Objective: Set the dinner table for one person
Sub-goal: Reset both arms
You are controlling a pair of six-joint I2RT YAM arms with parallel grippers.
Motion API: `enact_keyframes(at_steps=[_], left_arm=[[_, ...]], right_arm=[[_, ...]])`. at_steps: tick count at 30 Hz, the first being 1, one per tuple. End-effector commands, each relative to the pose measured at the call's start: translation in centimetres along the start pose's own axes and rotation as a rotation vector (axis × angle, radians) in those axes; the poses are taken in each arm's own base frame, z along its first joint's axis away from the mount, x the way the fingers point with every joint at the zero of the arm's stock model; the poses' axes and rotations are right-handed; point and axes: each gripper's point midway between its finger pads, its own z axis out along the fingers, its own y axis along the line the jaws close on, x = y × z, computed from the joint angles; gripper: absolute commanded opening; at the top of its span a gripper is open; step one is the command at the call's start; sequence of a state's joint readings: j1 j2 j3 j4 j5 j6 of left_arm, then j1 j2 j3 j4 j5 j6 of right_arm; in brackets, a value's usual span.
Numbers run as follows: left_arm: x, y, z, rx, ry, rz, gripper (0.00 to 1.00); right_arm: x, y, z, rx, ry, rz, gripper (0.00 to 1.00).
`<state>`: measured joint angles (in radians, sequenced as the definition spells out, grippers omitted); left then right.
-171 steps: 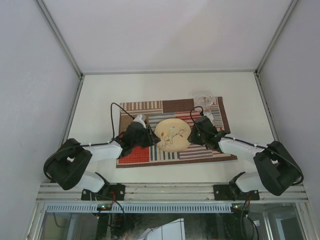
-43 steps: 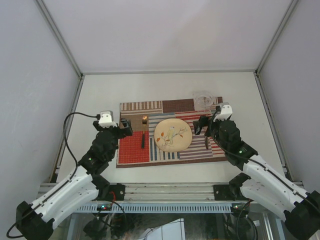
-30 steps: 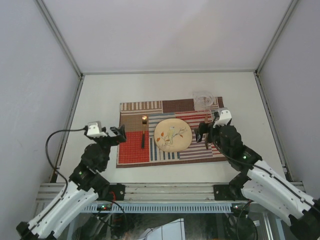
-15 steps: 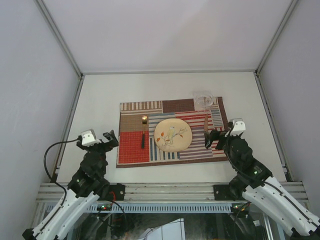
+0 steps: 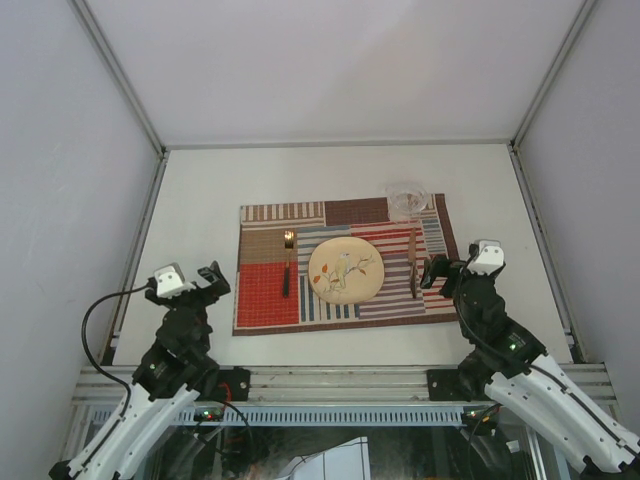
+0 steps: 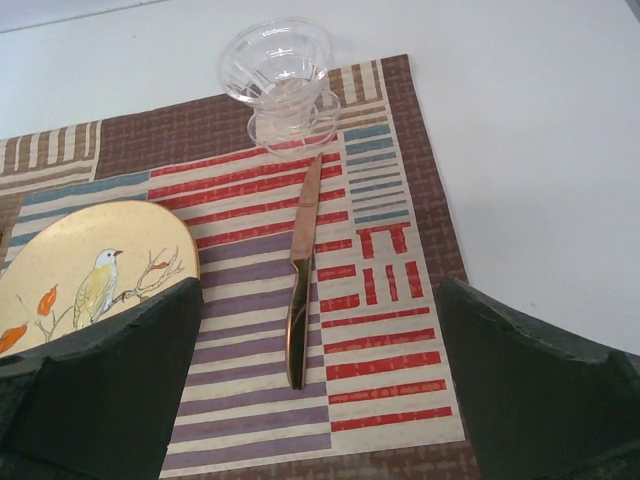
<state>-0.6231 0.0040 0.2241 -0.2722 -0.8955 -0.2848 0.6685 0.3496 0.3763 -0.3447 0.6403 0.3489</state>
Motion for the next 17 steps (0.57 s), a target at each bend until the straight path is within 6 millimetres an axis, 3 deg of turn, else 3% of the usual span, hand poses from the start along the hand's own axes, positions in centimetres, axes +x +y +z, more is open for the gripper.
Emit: enact_keyframes(at_steps=[1, 13, 17], left_arm=[[-0.4, 0.1, -0.1, 0.013, -0.04, -0.006, 1.0], [0.4, -0.9, 0.2, 0.04, 0.008, 0.028, 1.0], [0.4, -0.8, 0.2, 0.035, 0.007, 0.028, 1.0]], right_arm=[[-0.8, 0.0, 0.0, 0.013, -0.023, 0.012, 1.0], [-1.1, -2.8, -0.3, 0.19, -0.054, 0.073, 1.0], [-1.1, -2.6, -0.1, 0.198, -0.053, 0.049, 1.0]])
